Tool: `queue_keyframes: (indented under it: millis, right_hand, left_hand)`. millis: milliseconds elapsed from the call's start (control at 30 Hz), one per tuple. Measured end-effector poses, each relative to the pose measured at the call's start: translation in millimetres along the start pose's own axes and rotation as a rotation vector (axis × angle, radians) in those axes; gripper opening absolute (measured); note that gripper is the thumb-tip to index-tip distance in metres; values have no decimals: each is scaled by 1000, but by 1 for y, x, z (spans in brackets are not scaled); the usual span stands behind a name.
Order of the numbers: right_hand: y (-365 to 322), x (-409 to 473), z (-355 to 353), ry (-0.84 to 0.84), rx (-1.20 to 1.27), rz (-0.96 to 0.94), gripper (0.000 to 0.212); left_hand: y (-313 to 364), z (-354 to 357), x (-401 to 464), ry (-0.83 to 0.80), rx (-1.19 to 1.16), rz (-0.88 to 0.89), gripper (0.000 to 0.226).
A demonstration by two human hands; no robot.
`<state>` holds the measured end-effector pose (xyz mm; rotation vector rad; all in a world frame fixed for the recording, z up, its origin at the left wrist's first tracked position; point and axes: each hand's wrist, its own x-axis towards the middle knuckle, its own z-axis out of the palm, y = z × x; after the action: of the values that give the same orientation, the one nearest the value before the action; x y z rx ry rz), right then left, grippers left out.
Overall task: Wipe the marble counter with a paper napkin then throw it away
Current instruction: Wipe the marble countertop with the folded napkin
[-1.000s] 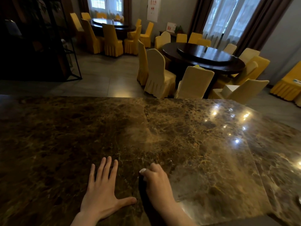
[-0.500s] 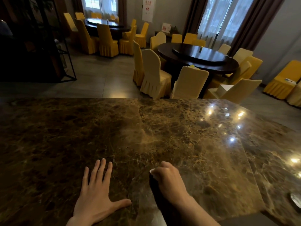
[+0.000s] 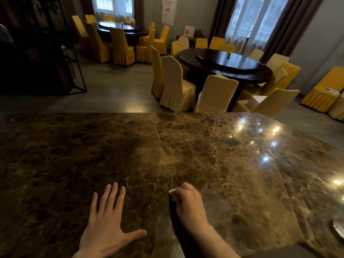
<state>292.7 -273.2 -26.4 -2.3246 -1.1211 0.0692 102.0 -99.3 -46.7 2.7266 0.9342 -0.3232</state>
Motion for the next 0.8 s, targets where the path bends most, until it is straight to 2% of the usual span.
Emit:
queue_keyframes:
  millis: [67,233,300,400,567,667,733,800]
  right_hand:
    - [13,3,-11,-16,-43,-19,11]
    - [92,40,-64,177,-136,470,14]
    - [82,39,-57,221,-150,528,15]
    - [33,32,-23,189,-57,402,12]
    - [-47,6,19,-56,117,33,16]
    - [-61,-7,23,-259,130,-147,26]
    - [-56,-10,14,-349,116,-222,20]
    - [-37,2,1,-297,71,-153,11]
  left_hand:
    - [1,0,1,4,13,-4,152]
    - [0,2,1,14,1,1,152]
    - [1,4,2,32,-16,0,151]
    - [0,6,1,63,-25,9,151]
    - [-2,8,2,62,-35,16,151]
    - [-3,8,3,60,-26,9,152]
    - [-3,8,3,46,-26,13,152]
    - [-3,7,2,56,-53,19,154]
